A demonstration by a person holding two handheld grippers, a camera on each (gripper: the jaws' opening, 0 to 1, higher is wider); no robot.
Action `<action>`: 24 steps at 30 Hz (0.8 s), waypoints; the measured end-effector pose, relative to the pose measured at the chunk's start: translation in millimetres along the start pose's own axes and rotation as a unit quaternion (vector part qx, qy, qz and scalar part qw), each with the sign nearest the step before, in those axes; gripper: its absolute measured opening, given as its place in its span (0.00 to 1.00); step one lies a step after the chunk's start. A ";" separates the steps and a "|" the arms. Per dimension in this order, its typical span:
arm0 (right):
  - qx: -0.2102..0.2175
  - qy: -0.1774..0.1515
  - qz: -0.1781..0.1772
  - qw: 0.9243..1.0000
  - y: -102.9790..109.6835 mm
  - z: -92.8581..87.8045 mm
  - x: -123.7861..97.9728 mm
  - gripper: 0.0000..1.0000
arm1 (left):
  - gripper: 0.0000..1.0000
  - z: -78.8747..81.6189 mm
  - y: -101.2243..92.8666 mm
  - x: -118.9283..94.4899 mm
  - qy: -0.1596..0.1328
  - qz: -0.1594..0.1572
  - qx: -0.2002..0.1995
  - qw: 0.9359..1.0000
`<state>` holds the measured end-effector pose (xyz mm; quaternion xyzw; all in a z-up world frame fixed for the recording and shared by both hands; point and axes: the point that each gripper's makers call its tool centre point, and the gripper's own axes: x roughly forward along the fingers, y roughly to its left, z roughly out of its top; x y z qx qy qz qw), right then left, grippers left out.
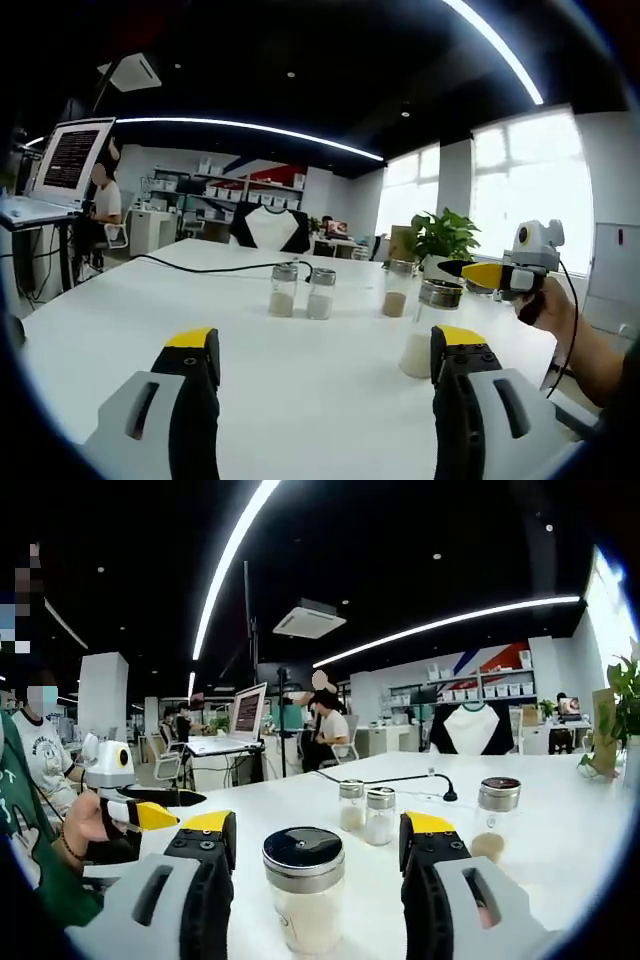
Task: Rotate the seasoning bottle until the label or dispensing opening points toward the visible target arrow and the bottle remains upright within the marked orientation range
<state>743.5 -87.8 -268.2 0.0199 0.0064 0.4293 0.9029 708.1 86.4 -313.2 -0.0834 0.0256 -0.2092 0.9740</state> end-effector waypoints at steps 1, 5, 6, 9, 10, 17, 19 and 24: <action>0.001 -0.002 0.000 1.000 0.5 0.8 -2.2 0.67 | 0.92 -0.2 -0.2 0.3 0.000 0.000 0.000 1.000; 0.003 -0.006 -0.002 1.000 2.9 -4.0 -11.3 0.66 | 0.92 -0.6 -1.7 1.9 0.000 -0.002 0.001 1.000; 0.001 -0.002 -0.007 1.000 2.2 -7.3 -14.4 0.66 | 0.92 -1.3 -1.7 2.4 0.002 -0.001 0.005 1.000; 0.008 -0.002 -0.022 1.000 -0.4 -10.6 -22.4 0.68 | 0.92 -2.1 -2.5 3.0 0.003 -0.003 0.002 1.000; 0.010 -0.003 -0.024 1.000 -0.2 -10.6 -24.9 0.68 | 0.92 -0.8 -3.4 3.1 0.000 -0.006 0.000 1.000; -0.001 -0.002 -0.074 0.997 -4.9 -8.5 -49.8 0.69 | 0.92 1.9 -3.5 3.2 -0.005 -0.007 0.000 1.000; 0.004 -0.002 -0.084 0.996 -5.7 -8.8 -57.4 0.69 | 0.92 1.9 -3.3 3.3 -0.005 -0.007 0.000 1.000; 0.029 -0.021 -0.106 0.994 -10.7 -8.3 -77.6 0.69 | 0.92 2.3 -5.7 1.5 -0.006 -0.006 0.000 1.000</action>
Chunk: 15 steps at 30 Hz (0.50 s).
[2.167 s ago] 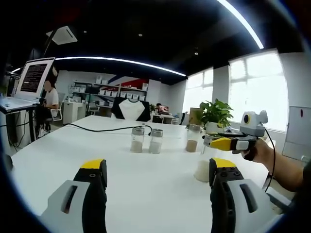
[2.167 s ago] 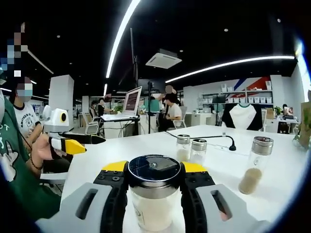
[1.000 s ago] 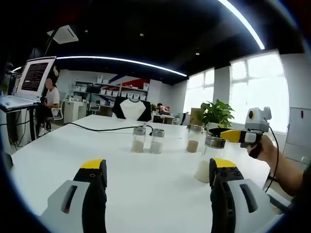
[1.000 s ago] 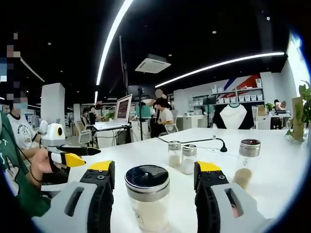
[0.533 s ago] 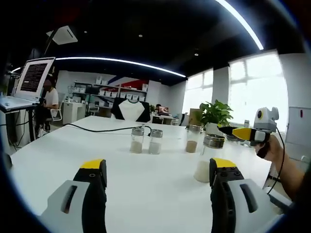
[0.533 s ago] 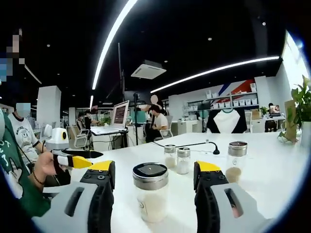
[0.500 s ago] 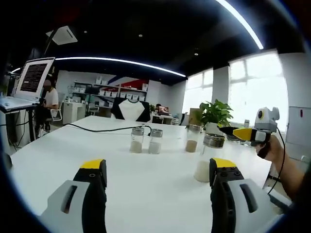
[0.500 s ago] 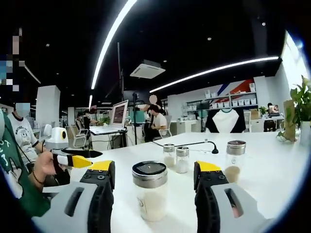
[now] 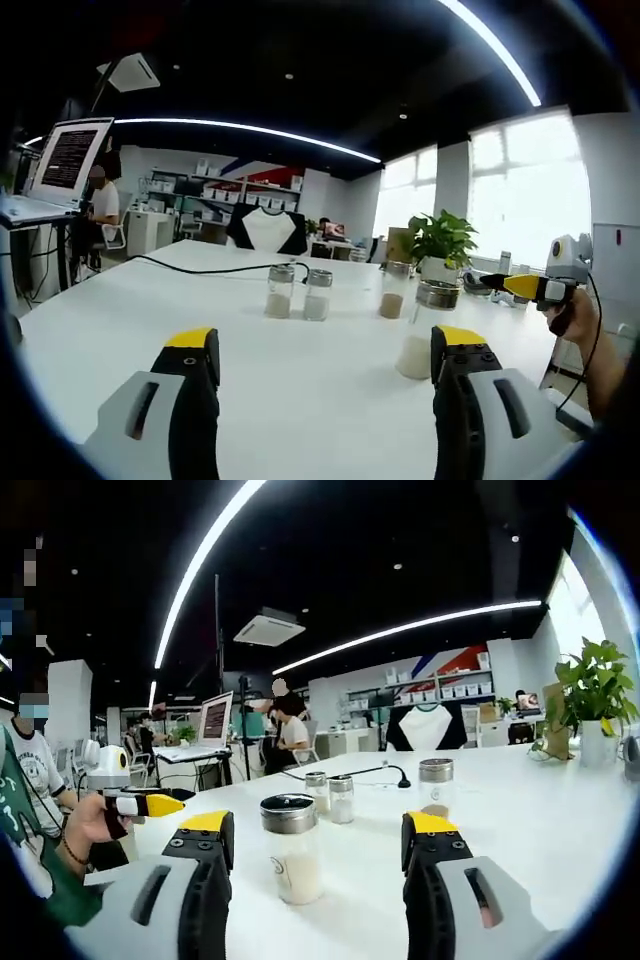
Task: Rotate the seasoning bottle until the label or dispensing opening points toward the visible target arrow and the bottle remains upright within the marked orientation range
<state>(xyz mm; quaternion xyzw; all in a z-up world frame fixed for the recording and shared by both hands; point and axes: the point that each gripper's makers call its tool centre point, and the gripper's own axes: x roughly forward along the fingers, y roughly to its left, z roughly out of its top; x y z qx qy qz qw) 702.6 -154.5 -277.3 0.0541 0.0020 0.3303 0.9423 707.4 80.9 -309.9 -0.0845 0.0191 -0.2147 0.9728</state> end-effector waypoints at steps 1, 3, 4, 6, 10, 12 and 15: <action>0.005 -0.002 -0.007 1.000 -2.8 -0.3 -5.1 0.69 | 0.92 0.1 -1.4 -0.7 -0.001 0.000 0.000 1.000; 0.007 -0.005 -0.017 1.000 -6.5 -1.0 -11.9 0.70 | 0.92 0.6 -1.4 -1.4 -0.002 0.001 0.000 1.000; 0.007 -0.006 -0.022 1.000 -8.2 -1.5 -15.2 0.70 | 0.92 0.6 -0.9 -1.5 -0.001 0.002 0.000 1.000; 0.010 -0.007 -0.034 0.999 -12.3 -3.4 -22.1 0.71 | 0.92 0.4 -0.4 -1.6 -0.001 0.003 0.000 1.000; 0.010 -0.008 -0.051 0.999 -15.0 -7.0 -36.0 0.72 | 0.92 -0.5 -1.0 -1.2 0.001 0.001 0.002 1.000; 0.005 -0.012 -0.071 0.997 -20.2 -6.6 -42.1 0.72 | 0.92 -1.3 -5.7 -1.4 0.000 0.000 0.004 1.000; 0.003 -0.009 -0.077 0.997 -22.0 -8.0 -46.5 0.72 | 0.92 -2.0 -7.6 -0.3 0.000 -0.003 0.013 1.000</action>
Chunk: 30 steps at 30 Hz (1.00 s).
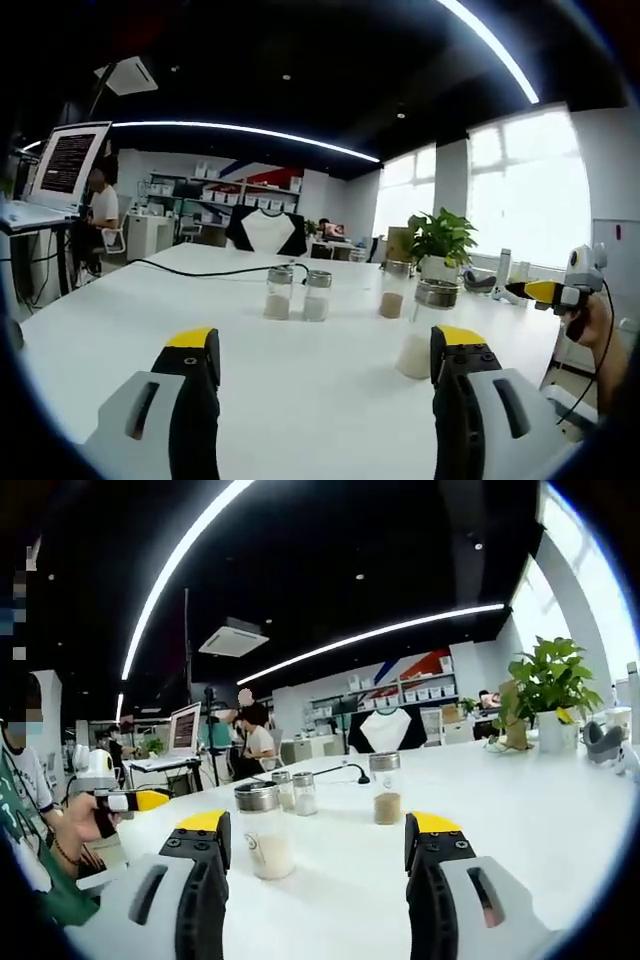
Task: Rotate the seasoning bottle until the label or dispensing opening points toward the visible target arrow and the bottle remains upright within the marked orientation range
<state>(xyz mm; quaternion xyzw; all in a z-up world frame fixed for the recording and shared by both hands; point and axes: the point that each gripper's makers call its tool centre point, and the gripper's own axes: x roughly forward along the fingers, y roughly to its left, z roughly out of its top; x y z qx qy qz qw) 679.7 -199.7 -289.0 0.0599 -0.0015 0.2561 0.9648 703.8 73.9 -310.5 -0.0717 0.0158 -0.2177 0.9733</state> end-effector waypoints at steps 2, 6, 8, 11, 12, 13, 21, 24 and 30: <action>0.006 -0.007 -0.006 1.000 -2.1 1.5 -3.1 0.72 | 0.92 -0.8 -0.3 0.2 0.002 -0.005 -0.002 1.000; 0.007 -0.007 -0.009 1.000 -0.4 -1.3 -5.2 0.72 | 0.92 1.7 0.4 0.0 -0.004 -0.005 0.003 1.000; 0.003 -0.005 -0.017 1.000 -1.4 -4.4 -4.4 0.72 | 0.92 1.9 0.4 -0.1 -0.005 -0.005 0.003 1.000; -0.006 -0.006 -0.033 0.999 -3.4 -8.0 -1.0 0.73 | 0.93 0.8 0.4 -0.2 -0.005 -0.005 0.005 1.000; -0.009 -0.008 -0.037 0.999 -4.0 -8.4 -0.7 0.74 | 0.94 0.7 0.5 -0.3 -0.004 -0.005 0.011 1.000; -0.010 -0.006 -0.040 0.999 -3.9 -9.6 -0.4 0.75 | 0.94 1.4 0.5 -0.9 -0.007 -0.004 0.013 1.000; -0.014 -0.013 -0.037 0.999 -5.9 1.2 5.4 0.76 | 0.94 2.6 4.3 -0.7 -0.009 -0.005 0.007 1.000; -0.025 -0.013 -0.045 0.999 -11.9 10.9 11.6 0.77 | 0.94 3.0 6.1 -0.6 -0.010 -0.003 0.005 1.000; -0.027 -0.005 -0.044 0.999 -18.9 19.8 29.9 0.76 | 0.94 3.0 8.6 -0.2 -0.011 -0.001 0.005 1.000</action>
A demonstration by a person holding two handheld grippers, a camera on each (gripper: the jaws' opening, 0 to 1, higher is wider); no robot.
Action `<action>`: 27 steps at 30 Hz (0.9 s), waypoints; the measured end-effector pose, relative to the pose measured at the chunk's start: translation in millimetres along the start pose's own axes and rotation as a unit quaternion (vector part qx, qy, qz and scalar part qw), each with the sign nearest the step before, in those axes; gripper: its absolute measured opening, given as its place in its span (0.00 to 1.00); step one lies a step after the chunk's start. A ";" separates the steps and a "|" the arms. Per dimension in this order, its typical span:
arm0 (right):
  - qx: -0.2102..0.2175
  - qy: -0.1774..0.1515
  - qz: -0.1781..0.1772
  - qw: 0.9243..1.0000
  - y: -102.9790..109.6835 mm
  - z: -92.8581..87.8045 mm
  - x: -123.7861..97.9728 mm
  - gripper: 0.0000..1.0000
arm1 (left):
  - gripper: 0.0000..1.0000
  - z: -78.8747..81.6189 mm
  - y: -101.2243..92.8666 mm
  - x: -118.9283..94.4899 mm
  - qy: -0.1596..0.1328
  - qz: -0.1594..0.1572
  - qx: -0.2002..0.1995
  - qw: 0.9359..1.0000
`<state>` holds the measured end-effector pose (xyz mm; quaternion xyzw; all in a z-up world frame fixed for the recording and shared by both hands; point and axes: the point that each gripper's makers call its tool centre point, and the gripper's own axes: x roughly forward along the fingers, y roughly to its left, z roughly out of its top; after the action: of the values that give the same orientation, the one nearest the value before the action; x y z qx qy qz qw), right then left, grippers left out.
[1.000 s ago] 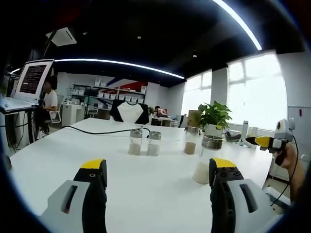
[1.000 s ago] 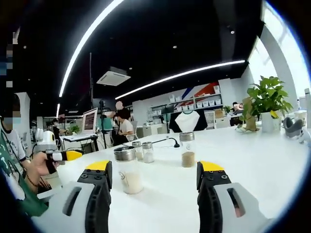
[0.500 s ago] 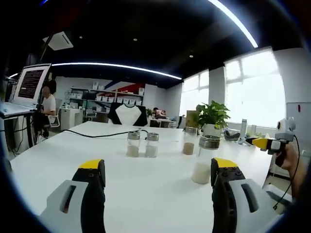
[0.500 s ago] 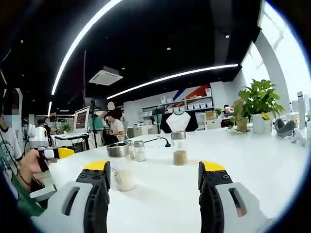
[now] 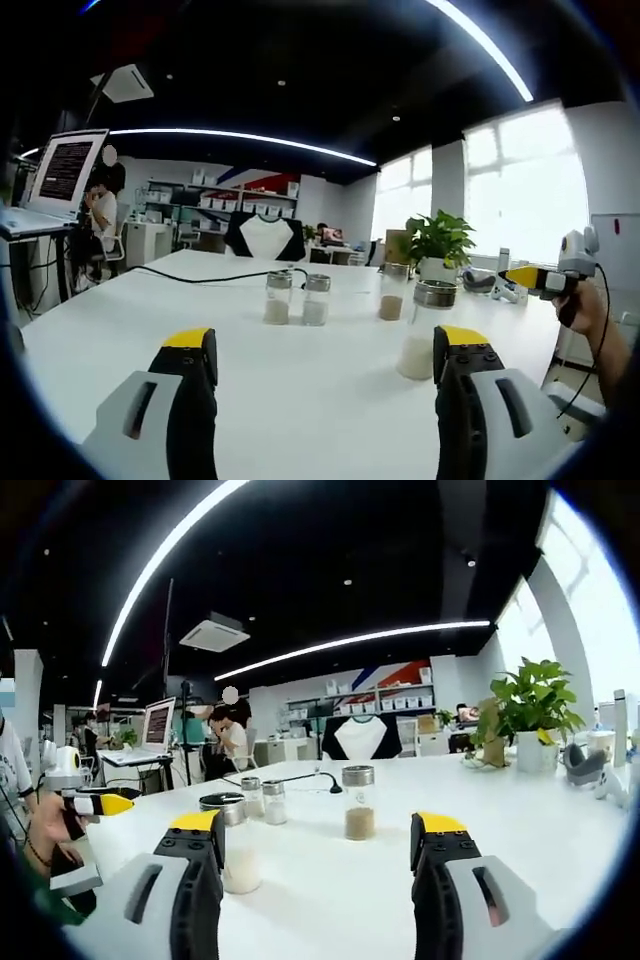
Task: Rotate the seasoning bottle until the label or dispensing opening points toward the visible target arrow and the bottle remains upright within the marked orientation range
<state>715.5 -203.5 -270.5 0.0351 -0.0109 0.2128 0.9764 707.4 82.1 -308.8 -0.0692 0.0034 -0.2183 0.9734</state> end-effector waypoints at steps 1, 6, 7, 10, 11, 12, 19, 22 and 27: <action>0.000 0.002 0.005 1.000 1.8 1.3 4.2 0.76 | 0.94 -0.1 -0.4 0.6 -0.001 -0.002 0.001 1.000; -0.015 0.006 0.006 1.000 -2.6 2.6 23.1 0.76 | 0.96 -2.1 -3.3 2.7 0.003 -0.004 0.004 1.000; -0.013 0.009 0.009 1.000 -3.6 1.7 26.6 0.76 | 0.98 -1.5 -3.7 3.0 0.003 -0.004 0.010 1.000; -0.013 0.012 0.008 1.000 -7.5 3.2 36.3 0.76 | 0.98 1.7 -4.1 2.3 -0.002 -0.003 0.015 1.000; -0.019 0.011 0.004 1.000 -11.0 5.4 40.6 0.76 | 0.98 2.5 -3.3 1.9 -0.003 -0.003 0.012 1.000; -0.022 0.012 0.003 1.000 -13.2 5.9 43.8 0.76 | 0.98 2.7 -2.6 1.8 -0.003 -0.002 0.012 1.000; -0.018 0.042 0.007 0.999 -34.5 2.0 67.8 0.76 | 0.98 1.5 0.0 -0.2 -0.001 0.007 0.014 1.000; -0.025 0.048 -0.001 0.999 -46.1 -2.8 78.7 0.76 | 0.98 1.1 0.5 0.0 -0.001 0.008 0.015 1.000; -0.021 0.052 -0.007 0.998 -60.1 -12.8 102.8 0.76 | 0.99 -0.4 -0.6 1.2 0.002 0.007 0.017 1.000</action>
<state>834.1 -214.5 -283.5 0.0036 0.0357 0.2075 0.9776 708.2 81.0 -309.0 -0.0521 0.0019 -0.2118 0.9759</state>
